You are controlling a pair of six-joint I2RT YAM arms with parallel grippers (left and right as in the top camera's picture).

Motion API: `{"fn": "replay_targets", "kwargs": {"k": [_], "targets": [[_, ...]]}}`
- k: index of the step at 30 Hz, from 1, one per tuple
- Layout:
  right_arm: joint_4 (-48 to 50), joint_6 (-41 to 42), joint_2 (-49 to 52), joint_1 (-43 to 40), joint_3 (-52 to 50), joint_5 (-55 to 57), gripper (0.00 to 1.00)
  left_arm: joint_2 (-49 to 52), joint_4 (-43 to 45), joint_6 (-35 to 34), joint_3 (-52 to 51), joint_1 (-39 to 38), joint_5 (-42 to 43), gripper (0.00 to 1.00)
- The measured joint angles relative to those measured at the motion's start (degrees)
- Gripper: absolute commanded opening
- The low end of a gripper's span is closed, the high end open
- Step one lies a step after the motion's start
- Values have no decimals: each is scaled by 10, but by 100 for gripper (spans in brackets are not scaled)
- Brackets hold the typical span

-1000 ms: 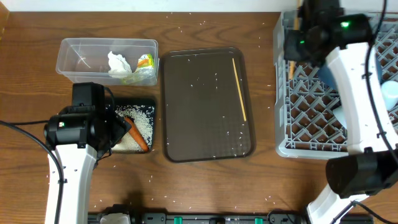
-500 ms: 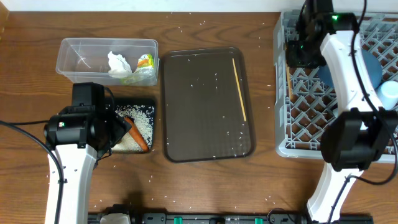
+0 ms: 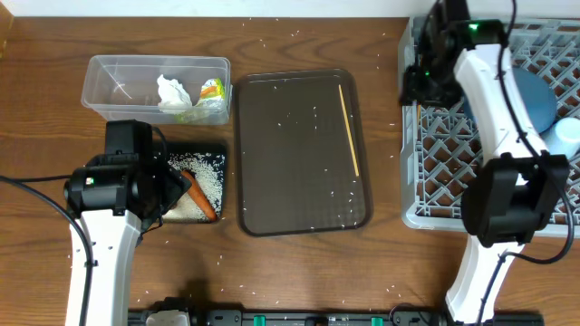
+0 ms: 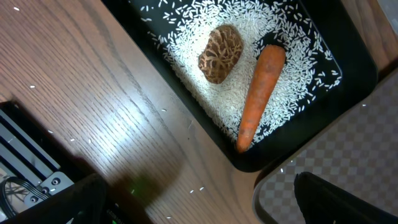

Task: Sort waste into correct bins and load items into the dishwasher rack
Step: 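Return the right gripper to the tray and grasp the second chopstick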

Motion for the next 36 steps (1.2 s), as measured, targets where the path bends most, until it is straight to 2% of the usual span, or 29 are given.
{"fn": "replay_targets", "kwargs": {"k": [4, 13, 18, 28, 32, 34, 36], "targets": [[11, 19, -6, 56, 0, -9, 52, 0, 0, 0, 0, 0, 0, 98], [71, 80, -4, 189, 0, 56, 50, 0, 0, 0, 0, 0, 0, 98], [91, 99, 25, 192, 0, 73, 50, 0, 0, 0, 0, 0, 0, 98], [97, 108, 153, 179, 0, 61, 47, 0, 0, 0, 0, 0, 0, 98], [100, 111, 167, 181, 1, 56, 45, 0, 0, 0, 0, 0, 0, 98], [100, 111, 169, 183, 3, 54, 33, 0, 0, 0, 0, 0, 0, 98], [98, 112, 172, 184, 6, 53, 4, 0, 0, 0, 0, 0, 0, 98]]}}
